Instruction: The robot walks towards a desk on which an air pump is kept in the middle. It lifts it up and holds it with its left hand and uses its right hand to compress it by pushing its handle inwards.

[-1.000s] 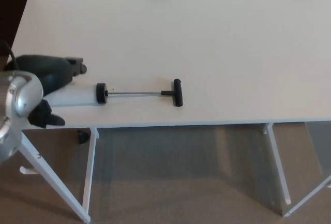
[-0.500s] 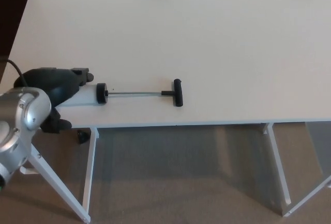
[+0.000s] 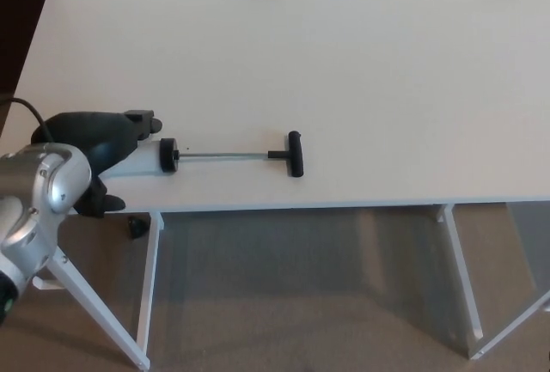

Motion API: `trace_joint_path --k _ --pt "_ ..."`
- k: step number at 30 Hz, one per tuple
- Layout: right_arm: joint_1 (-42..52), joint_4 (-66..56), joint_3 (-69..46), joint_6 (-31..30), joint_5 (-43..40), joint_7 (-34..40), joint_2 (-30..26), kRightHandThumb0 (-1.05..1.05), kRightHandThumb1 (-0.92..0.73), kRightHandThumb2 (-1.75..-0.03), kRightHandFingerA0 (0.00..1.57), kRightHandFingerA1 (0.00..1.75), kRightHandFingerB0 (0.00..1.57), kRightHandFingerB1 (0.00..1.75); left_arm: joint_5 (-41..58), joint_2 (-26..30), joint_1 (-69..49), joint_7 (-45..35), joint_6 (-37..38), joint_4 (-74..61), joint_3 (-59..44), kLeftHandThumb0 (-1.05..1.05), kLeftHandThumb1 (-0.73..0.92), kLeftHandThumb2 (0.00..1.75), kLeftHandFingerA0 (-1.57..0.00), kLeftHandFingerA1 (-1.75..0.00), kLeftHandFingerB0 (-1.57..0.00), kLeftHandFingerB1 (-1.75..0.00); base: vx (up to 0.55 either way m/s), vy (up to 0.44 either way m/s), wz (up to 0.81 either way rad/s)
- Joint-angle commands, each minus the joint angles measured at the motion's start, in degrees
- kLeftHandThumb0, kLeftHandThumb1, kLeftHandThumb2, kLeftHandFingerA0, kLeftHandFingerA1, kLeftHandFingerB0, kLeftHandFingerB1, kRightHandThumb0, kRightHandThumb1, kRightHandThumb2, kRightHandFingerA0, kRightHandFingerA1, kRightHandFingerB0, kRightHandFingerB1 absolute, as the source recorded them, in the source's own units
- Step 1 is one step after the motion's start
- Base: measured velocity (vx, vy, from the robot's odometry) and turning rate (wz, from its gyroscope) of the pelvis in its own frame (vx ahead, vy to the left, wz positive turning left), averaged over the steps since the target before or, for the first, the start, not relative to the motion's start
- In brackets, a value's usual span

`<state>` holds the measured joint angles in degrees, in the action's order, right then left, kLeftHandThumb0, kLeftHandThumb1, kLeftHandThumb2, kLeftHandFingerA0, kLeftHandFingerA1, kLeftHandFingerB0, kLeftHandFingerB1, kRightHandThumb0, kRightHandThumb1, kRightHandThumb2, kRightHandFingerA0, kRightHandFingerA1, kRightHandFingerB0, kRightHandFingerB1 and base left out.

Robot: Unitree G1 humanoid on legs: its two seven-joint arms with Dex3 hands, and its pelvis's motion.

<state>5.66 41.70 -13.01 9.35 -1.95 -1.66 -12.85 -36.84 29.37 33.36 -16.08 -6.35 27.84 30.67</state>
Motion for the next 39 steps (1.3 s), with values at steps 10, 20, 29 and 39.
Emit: trace_joint_path --k 10,20,29,39 --pt "0.3 -1.6 0.9 -1.1 1.1 1.0 -1.4 -0.42 -0.54 -0.57 0.76 0.46 0.64 0.42 -2.0 0.2 1.9 1.4 2.1 1.2 -1.3 -0.20 0.54 0.56 -0.30 -0.36 -0.17 -0.28 0.00 0.000 0.00" --pt "0.2 -2.4 0.8 -1.3 0.8 1.1 -1.2 -0.39 -0.46 -0.86 0.69 0.64 0.53 0.57 -2.3 -2.0 3.0 0.6 0.6 3.4 -0.9 -0.23 0.56 0.56 -0.45 -0.39 -0.26 -0.30 0.00 0.000 0.00" --pt "-0.1 -2.9 1.0 -2.2 1.1 1.9 -1.0 -0.38 -0.55 -0.58 0.76 0.45 0.67 0.43 -2.4 -6.8 5.5 1.4 3.8 12.2 1.5 -0.18 0.55 0.62 -0.78 -0.53 -0.67 -0.48 0.00 0.000 0.00" --pt "0.0 -4.4 1.1 -1.8 1.6 2.9 -0.6 -0.42 -0.53 -0.58 0.78 0.47 0.69 0.44 -7.6 -11.1 7.6 5.1 5.3 18.7 8.2 -0.23 0.63 0.58 -0.70 -1.20 -0.66 -0.47 0.00 0.000 0.00"
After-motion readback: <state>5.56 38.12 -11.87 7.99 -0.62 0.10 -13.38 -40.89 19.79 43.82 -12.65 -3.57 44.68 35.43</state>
